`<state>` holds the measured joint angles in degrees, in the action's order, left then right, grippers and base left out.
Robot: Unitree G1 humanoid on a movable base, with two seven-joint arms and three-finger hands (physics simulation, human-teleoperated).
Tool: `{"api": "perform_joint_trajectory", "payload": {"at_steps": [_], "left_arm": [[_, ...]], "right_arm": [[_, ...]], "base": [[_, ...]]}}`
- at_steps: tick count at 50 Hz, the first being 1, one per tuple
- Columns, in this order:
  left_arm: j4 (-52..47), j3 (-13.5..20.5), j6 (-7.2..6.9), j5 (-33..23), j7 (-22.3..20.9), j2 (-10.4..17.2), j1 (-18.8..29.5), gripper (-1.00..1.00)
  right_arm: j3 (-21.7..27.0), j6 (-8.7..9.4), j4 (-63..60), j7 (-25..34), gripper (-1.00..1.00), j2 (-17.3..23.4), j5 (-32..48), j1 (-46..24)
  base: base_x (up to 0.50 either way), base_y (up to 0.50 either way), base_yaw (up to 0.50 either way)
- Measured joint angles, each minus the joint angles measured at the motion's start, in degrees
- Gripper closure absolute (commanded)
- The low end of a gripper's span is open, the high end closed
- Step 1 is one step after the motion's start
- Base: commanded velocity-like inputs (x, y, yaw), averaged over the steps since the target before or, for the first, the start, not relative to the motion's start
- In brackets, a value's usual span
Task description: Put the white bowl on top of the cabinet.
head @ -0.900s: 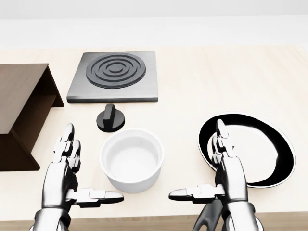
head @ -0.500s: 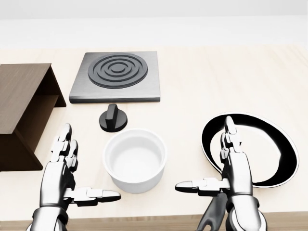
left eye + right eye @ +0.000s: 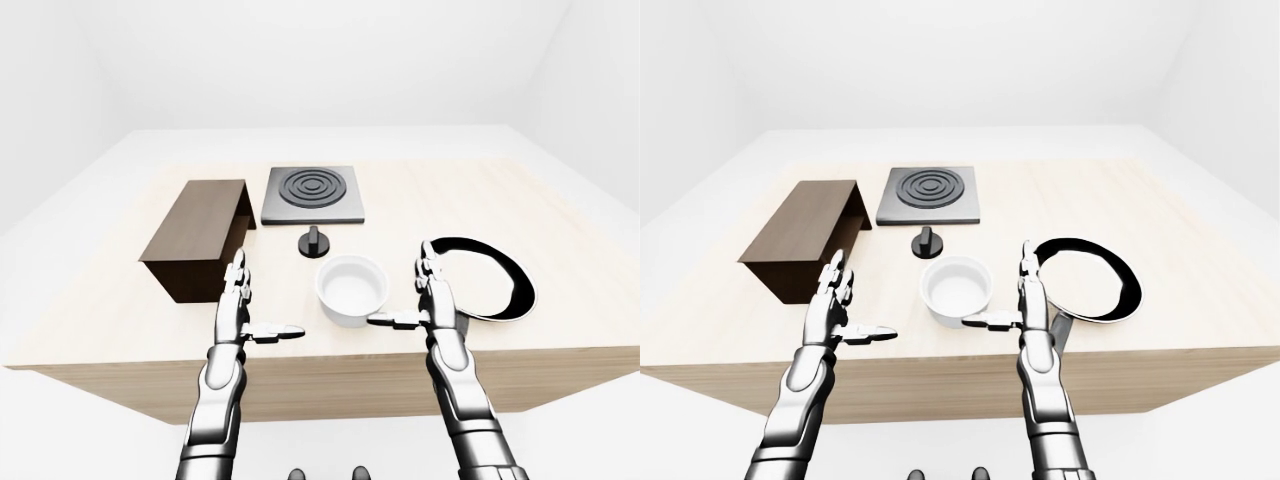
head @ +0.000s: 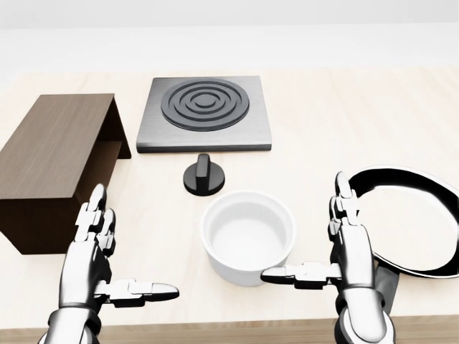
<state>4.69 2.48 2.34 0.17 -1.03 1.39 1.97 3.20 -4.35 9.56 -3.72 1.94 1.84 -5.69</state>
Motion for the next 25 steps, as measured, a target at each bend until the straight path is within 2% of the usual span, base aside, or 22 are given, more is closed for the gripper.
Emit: {"api": "perform_joint_trajectory", "payload": {"at_steps": [6, 10, 15, 20, 25], "left_arm": [[0.59, -0.14, 0.12, -0.39, 0.28, -0.04, 0.21, -1.00], [0.73, -0.58, 0.17, -1.35, 0.98, -0.21, 0.27, -1.00], [0.29, -1.07, -0.52, -2.74, 1.92, -0.38, 0.50, -1.00], [1.05, -1.63, -1.70, -5.82, 4.31, -0.45, 1.83, -1.00], [0.29, -3.03, -4.13, -10.16, 6.73, -0.94, 3.09, -1.00]], "right_arm": [[-0.11, 0.75, -0.07, 0.50, -1.00, 0.06, -0.01, -0.02], [-0.25, 1.92, -0.60, 0.78, -1.00, 0.15, 0.42, 0.21], [-0.41, 3.44, -0.93, 1.16, -1.00, 0.25, 1.37, 0.41], [-0.21, 4.90, -1.87, 1.42, -1.00, 0.37, 1.88, 0.73], [0.32, 6.15, -2.94, 1.71, -1.00, 0.67, 2.02, 1.00]], "base": [[0.00, 0.00, 0.00], [0.00, 0.00, 0.00], [0.00, 0.00, 0.00], [0.00, 0.00, 0.00], [0.00, 0.00, 0.00]]}}
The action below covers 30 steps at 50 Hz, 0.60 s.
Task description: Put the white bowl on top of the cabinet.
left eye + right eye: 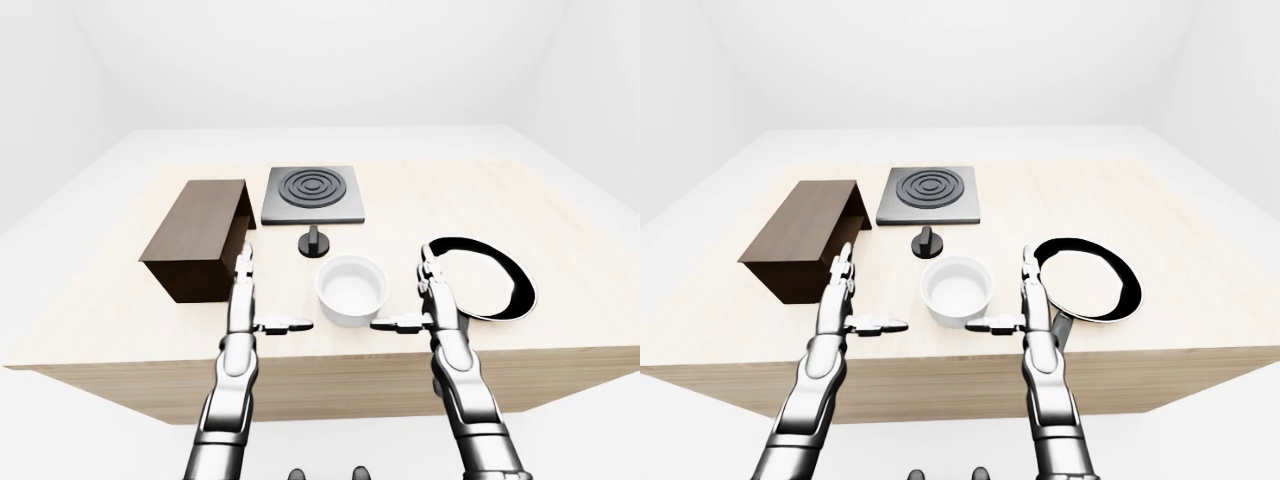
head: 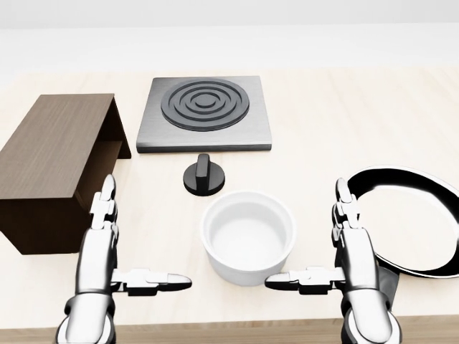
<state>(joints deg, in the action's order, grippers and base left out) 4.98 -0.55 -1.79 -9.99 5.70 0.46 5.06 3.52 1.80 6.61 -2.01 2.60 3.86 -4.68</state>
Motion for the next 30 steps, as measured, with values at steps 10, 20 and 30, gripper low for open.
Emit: {"api": "perform_joint_trajectory", "payload": {"at_steps": [10, 20, 30], "left_arm": [[-3.51, -3.93, -3.21, -8.14, 3.57, -2.06, 1.34, -1.00], [-3.64, -7.91, -3.21, -14.99, 6.16, -4.24, 2.64, -1.00], [-2.45, -11.83, -3.21, -22.48, 7.73, -6.36, 3.10, -1.00]], "right_arm": [[1.31, 1.92, -2.17, 0.57, -1.00, 0.70, -0.02, 0.52], [2.32, 2.68, -2.85, 0.77, -1.00, 1.34, 0.14, 0.33], [3.15, 3.20, -3.03, 1.16, -1.00, 1.96, 0.04, -0.05]], "base": [[0.00, 0.00, 0.00], [0.00, 0.00, 0.00], [0.00, 0.00, 0.00]]}}
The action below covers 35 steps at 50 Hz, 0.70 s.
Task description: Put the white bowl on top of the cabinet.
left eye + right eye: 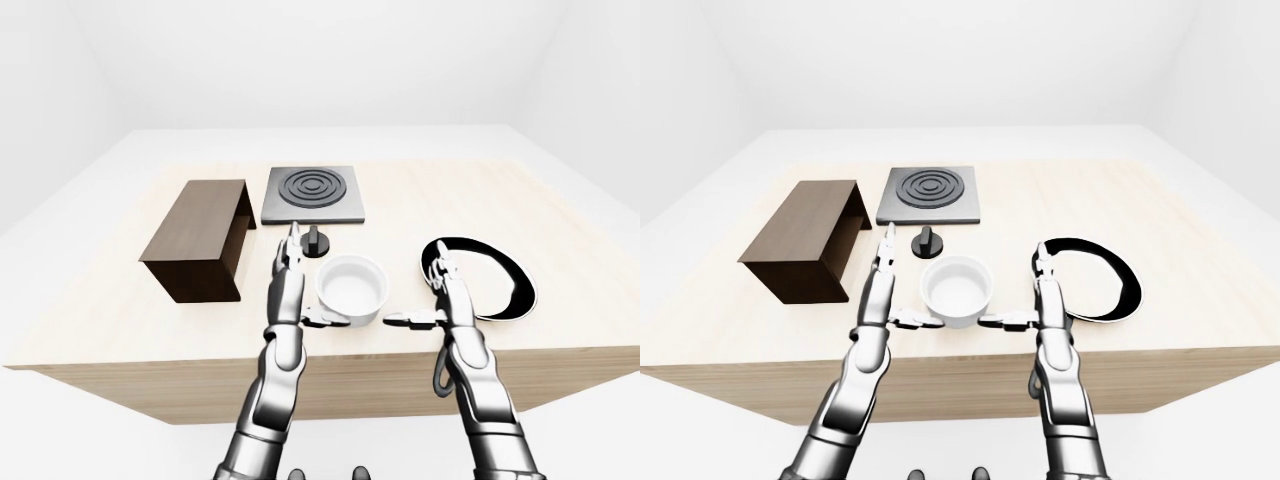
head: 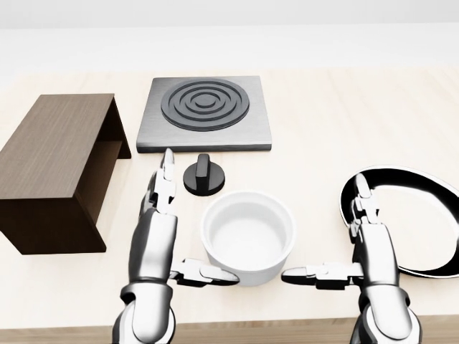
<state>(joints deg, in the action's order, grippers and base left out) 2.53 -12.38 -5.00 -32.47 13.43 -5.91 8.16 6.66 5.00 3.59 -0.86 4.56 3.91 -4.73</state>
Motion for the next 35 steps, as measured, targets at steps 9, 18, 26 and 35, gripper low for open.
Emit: {"api": "perform_joint_trajectory", "payload": {"at_steps": [9, 18, 26, 35], "left_arm": [[0.73, -3.09, 0.00, -7.07, 1.52, -1.97, 0.59, -1.00], [-1.17, -6.29, 0.00, -14.12, 2.23, -3.84, 0.44, -1.00], [0.73, -7.74, 0.00, -19.61, 2.93, -5.58, 1.71, -1.00], [7.31, -7.25, 0.00, -24.01, 3.96, -7.12, 4.70, -1.00]], "right_arm": [[0.63, 0.00, -0.85, 0.69, -1.00, 0.41, -0.21, 0.14], [1.18, 0.00, -1.93, 1.48, -1.00, 0.63, -0.49, 0.48], [1.77, 0.00, -2.93, 2.04, -1.00, 0.84, -0.99, 0.69], [2.31, 0.00, -4.14, 2.54, -1.00, 0.97, -1.57, 1.04]], "base": [[0.00, 0.00, 0.00], [0.00, 0.00, 0.00], [0.00, 0.00, 0.00], [0.00, 0.00, 0.00]]}}
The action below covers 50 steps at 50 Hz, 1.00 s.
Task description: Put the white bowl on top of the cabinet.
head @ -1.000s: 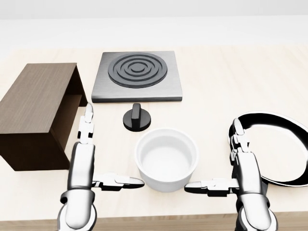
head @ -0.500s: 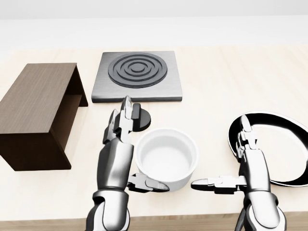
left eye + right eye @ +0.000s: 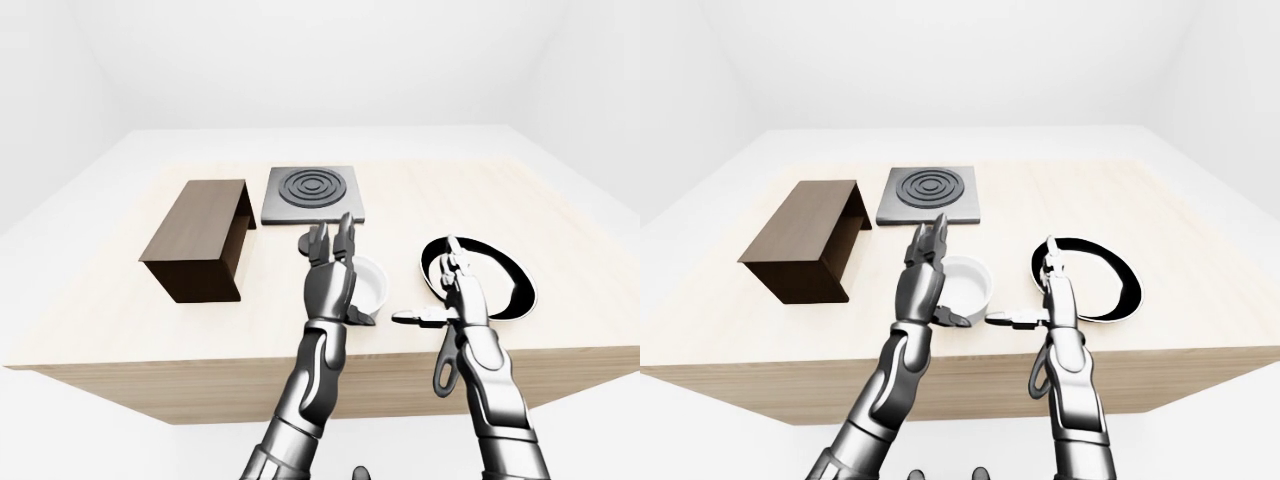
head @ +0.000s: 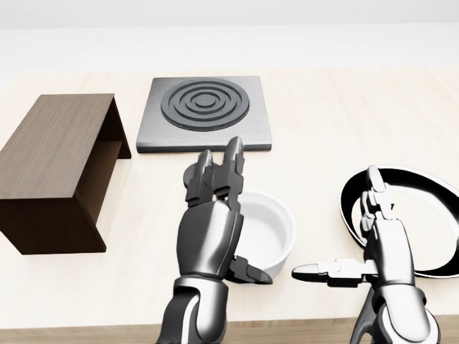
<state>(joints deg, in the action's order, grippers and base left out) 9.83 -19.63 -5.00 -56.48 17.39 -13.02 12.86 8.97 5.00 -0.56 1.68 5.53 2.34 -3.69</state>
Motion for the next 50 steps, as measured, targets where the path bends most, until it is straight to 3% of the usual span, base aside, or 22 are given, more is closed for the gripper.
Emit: {"api": "perform_joint_trajectory", "payload": {"at_steps": [20, 50], "left_arm": [[10.04, 1.03, 0.00, -5.47, 0.57, -1.76, 4.22, -1.00], [18.34, 1.89, 0.00, -10.96, -1.28, -1.77, 6.63, -1.00]], "right_arm": [[0.93, 0.00, -2.80, 0.88, -1.00, -0.05, -1.09, 1.23], [0.83, 0.00, -2.70, 0.91, -1.00, -0.11, -1.50, 1.10]], "base": [[0.00, 0.00, 0.00], [0.00, 0.00, 0.00]]}}
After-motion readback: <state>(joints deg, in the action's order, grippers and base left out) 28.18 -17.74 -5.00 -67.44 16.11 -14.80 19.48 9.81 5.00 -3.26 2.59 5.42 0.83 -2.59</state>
